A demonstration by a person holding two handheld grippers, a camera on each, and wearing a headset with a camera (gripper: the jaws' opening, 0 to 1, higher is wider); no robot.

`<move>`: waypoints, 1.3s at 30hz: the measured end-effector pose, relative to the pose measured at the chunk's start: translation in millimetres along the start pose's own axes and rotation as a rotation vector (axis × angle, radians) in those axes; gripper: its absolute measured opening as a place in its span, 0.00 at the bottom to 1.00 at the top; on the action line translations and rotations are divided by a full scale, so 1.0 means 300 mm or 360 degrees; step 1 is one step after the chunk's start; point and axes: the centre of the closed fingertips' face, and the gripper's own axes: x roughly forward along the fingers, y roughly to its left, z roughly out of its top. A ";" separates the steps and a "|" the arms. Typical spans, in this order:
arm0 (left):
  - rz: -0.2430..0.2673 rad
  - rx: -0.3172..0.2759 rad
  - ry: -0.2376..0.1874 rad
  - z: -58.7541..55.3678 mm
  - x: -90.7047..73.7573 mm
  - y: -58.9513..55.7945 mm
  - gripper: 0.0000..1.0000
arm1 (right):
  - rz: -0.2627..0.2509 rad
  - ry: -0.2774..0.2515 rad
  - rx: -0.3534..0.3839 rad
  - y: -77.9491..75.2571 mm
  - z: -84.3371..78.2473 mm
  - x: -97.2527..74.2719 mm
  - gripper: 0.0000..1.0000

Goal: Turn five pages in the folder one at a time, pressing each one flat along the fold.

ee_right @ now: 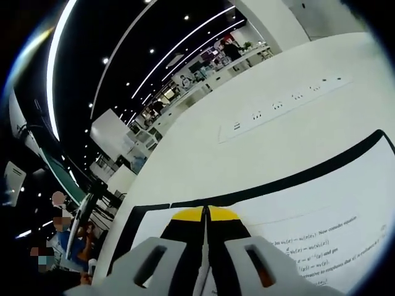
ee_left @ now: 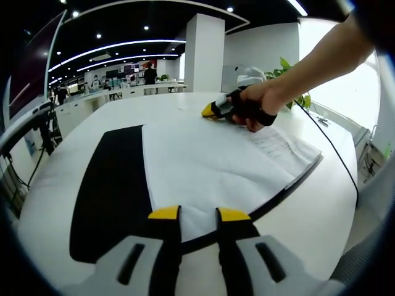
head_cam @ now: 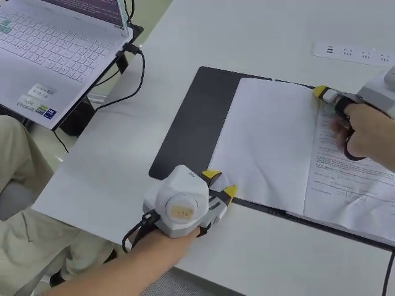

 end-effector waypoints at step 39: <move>0.0007 0.0006 0.0003 -0.005 0.005 0.006 0.18 | 0.0195 0.0194 0.0072 0.103 -0.227 -0.250 0.00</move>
